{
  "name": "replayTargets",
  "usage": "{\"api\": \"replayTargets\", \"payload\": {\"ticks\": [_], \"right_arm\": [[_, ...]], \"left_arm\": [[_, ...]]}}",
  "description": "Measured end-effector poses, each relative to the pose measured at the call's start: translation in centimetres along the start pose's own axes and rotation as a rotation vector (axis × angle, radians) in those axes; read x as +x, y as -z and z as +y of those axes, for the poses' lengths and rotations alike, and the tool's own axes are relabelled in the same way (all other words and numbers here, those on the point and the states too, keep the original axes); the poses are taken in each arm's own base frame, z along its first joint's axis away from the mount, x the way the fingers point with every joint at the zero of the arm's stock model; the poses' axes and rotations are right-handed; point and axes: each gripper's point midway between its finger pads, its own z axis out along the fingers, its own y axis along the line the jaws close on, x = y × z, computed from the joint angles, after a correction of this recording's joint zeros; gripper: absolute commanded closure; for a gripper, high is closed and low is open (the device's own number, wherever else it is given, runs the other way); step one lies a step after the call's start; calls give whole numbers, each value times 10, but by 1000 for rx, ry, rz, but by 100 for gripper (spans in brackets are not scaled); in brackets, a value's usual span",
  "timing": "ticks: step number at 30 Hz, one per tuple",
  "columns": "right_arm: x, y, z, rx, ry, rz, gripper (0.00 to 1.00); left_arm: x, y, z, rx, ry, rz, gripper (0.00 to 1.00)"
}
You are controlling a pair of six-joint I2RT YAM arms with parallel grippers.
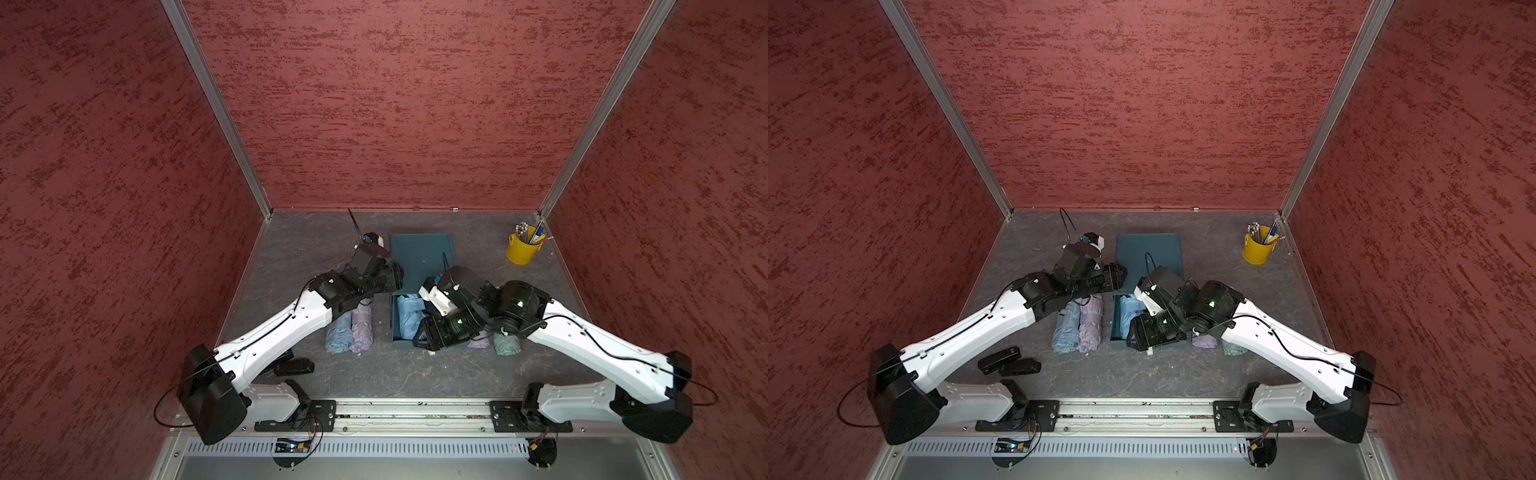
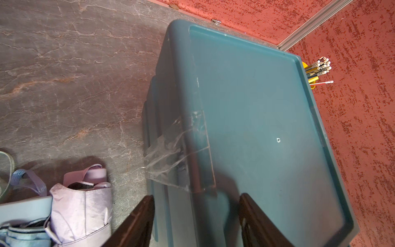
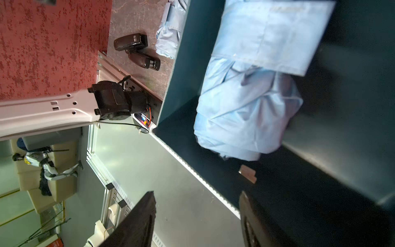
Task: Place the umbrella in the drawer by color
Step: Place the umbrella in the drawer.
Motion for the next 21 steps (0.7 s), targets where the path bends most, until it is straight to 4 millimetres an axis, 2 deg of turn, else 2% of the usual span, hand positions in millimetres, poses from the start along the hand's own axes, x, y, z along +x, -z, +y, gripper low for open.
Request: {"api": "replayTargets", "payload": {"ticks": [4,6,7,12,17,19,21], "right_arm": [[4,0,-3,14,35,17,55],[6,0,-5,25,49,29,57],[7,1,-5,28,55,33,55],[14,12,-4,44,71,52,34],[4,33,2,58,85,-20,32],[-3,41,3,70,86,-64,33],[-10,48,3,81,85,-112,34]], "left_arm": [[-1,0,1,-1,6,-3,35],[-2,0,1,-3,10,-3,35],[-2,0,2,-4,11,-4,34],[-2,1,5,-19,18,4,28],[-6,16,12,-62,11,9,19],[-15,30,22,-89,28,-14,19],[-25,48,41,-133,63,-49,22]]}}
